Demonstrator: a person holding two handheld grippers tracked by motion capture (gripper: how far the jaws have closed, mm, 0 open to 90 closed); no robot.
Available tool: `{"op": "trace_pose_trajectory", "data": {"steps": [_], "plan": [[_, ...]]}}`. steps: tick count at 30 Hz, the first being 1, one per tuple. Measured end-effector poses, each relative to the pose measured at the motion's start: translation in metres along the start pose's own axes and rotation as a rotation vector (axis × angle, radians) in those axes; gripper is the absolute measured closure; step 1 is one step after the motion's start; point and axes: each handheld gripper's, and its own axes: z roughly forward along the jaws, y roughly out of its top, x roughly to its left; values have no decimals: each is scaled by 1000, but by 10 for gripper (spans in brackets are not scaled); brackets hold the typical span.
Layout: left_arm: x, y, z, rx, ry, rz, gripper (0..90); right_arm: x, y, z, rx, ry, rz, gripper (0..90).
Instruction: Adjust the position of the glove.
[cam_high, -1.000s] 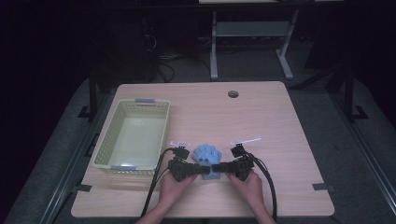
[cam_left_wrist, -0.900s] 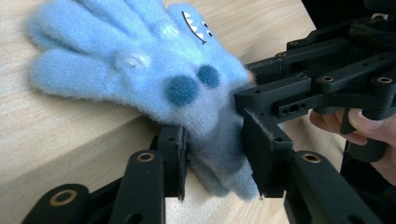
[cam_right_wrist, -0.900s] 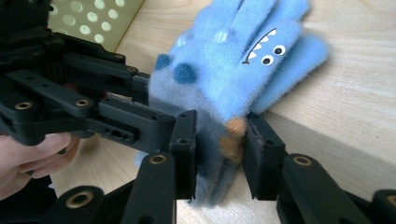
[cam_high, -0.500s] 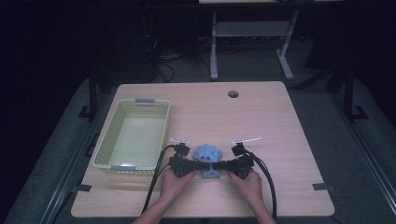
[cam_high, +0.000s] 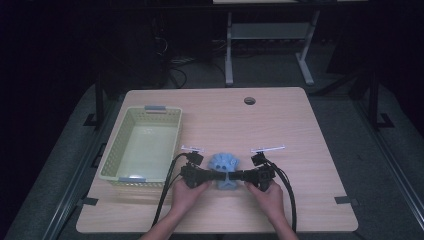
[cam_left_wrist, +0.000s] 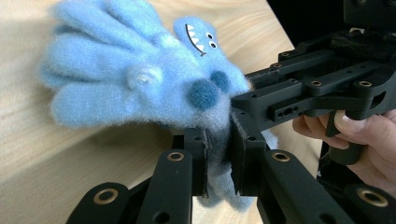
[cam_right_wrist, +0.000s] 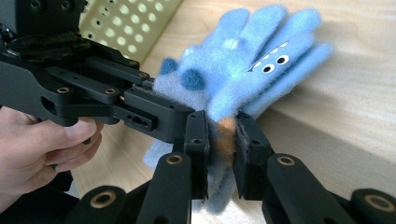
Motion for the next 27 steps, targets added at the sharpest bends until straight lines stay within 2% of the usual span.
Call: {"op": "trace_pose_trajectory", "data": {"steps": [2, 3, 7, 8, 11, 12, 21, 27], "plan": [[-2, 1, -2, -4, 0, 4, 785, 2, 1, -1, -1, -1, -1, 775], [-5, 4, -5, -10, -3, 17, 785, 6, 4, -4, -9, -5, -19, 775], [-9, 8, -13, -23, -5, 40, 785, 14, 9, -9, -16, -6, -38, 776], [-12, 11, -18, -28, -4, 58, 785, 19, 13, -11, -16, -4, -51, 776], [-14, 13, -22, -37, -8, 63, 785, 23, 17, -13, -21, -6, -66, 776], [-15, 16, -28, -39, -11, 74, 785, 29, 21, -15, -27, -4, -76, 776], [-15, 21, -47, -45, -10, 89, 785, 45, 33, -11, -20, 0, -109, 777], [-17, 28, -65, -66, 3, 100, 785, 61, 47, -9, -21, -10, -147, 777]]}}
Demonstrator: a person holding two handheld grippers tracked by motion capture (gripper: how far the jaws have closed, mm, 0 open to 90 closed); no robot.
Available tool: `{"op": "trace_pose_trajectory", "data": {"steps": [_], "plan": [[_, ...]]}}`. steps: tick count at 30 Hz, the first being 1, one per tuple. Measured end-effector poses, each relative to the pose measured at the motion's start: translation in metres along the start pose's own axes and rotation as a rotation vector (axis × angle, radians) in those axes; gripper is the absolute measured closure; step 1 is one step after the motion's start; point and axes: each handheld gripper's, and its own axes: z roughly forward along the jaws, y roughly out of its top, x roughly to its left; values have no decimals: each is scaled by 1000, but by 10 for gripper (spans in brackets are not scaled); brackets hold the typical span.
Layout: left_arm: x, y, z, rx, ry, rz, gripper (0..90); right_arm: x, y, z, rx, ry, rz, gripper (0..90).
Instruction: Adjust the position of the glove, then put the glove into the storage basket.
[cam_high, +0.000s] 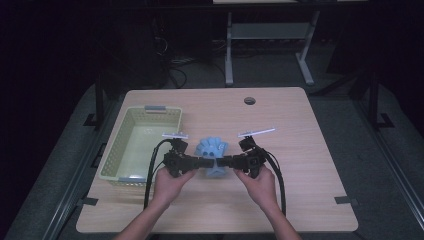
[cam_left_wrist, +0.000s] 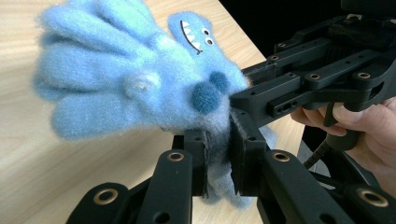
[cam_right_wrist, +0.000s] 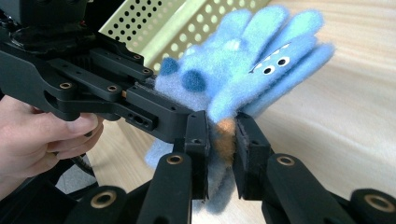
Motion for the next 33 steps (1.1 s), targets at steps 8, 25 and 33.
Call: {"op": "trace_pose_trajectory", "data": {"steps": [8, 25, 33], "plan": [[2, 4, -13, -14, -7, -10, 785, 11, 12, 3, 5, 1, -30, 777], [9, 13, -37, -23, 15, -2, 785, 25, 33, 14, 17, 11, -56, 777], [15, 14, -53, -52, 28, -12, 786, 36, 48, 25, 34, 14, -83, 777]]}}
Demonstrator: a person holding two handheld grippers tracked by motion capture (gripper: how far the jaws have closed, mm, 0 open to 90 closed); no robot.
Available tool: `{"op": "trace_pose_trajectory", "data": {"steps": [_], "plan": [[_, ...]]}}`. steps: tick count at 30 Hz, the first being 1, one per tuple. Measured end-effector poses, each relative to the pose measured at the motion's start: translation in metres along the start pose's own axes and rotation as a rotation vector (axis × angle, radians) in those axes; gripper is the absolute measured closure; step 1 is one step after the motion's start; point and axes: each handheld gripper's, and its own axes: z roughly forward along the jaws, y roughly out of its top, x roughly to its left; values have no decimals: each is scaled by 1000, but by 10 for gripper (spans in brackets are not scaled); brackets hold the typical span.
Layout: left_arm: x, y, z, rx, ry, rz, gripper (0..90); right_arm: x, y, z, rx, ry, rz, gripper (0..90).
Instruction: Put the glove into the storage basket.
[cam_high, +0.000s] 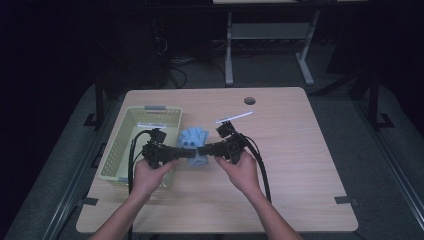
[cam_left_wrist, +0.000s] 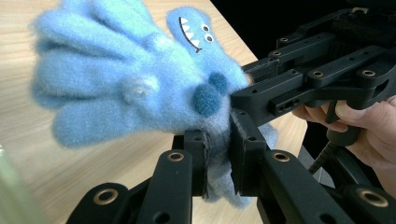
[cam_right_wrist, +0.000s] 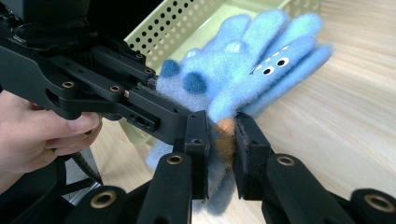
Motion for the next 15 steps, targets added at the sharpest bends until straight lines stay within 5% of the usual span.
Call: {"op": "trace_pose_trajectory", "data": {"steps": [15], "plan": [[11, 3, -32, -18, 8, -1, 790, 18, 20, 17, 2, 30, -32, 777]]}}
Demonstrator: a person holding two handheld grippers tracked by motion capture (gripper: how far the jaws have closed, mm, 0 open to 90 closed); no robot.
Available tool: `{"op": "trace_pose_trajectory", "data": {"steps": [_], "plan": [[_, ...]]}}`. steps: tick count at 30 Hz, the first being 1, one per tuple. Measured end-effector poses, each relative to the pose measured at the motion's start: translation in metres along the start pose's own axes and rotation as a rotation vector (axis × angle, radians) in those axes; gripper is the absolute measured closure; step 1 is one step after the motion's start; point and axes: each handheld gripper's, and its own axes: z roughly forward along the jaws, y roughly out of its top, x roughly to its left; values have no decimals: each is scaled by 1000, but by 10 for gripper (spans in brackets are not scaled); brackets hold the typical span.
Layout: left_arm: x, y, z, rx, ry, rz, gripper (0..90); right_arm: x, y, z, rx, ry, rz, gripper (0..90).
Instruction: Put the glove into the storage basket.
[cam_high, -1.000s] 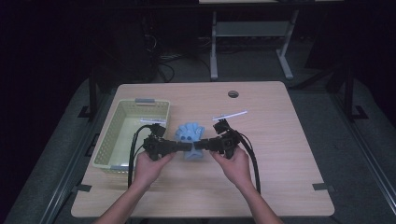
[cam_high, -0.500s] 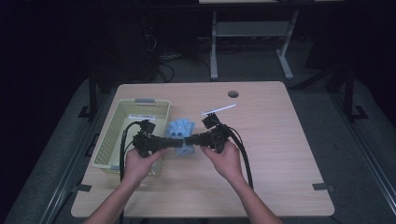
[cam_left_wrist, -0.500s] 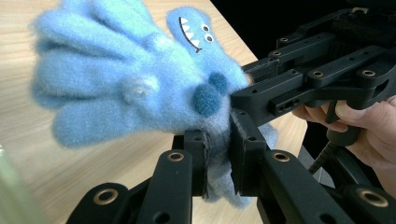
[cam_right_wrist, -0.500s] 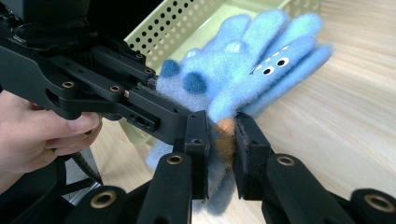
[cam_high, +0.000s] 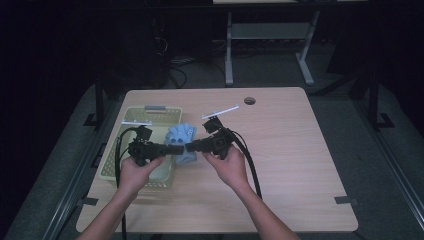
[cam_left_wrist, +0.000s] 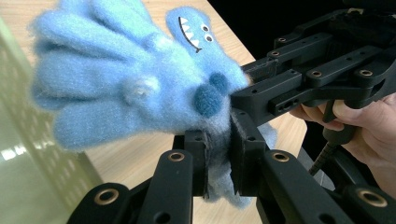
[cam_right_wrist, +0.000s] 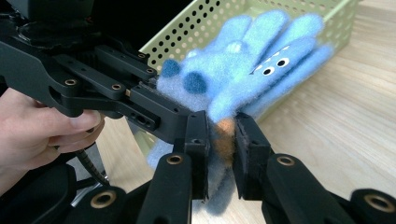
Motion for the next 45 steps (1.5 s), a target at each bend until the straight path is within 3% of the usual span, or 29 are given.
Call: {"op": "trace_pose_trajectory", "data": {"steps": [14, 28, 45], "plan": [[12, 1, -21, -16, 22, -10, 791, 13, 17, 20, 10, 10, -21, 777], [22, 4, -48, -9, 74, -15, 793, 26, 32, 42, 16, 24, -44, 777], [43, 5, -76, 49, 117, -29, 800, 41, 39, 77, 14, 42, -33, 776]]}}
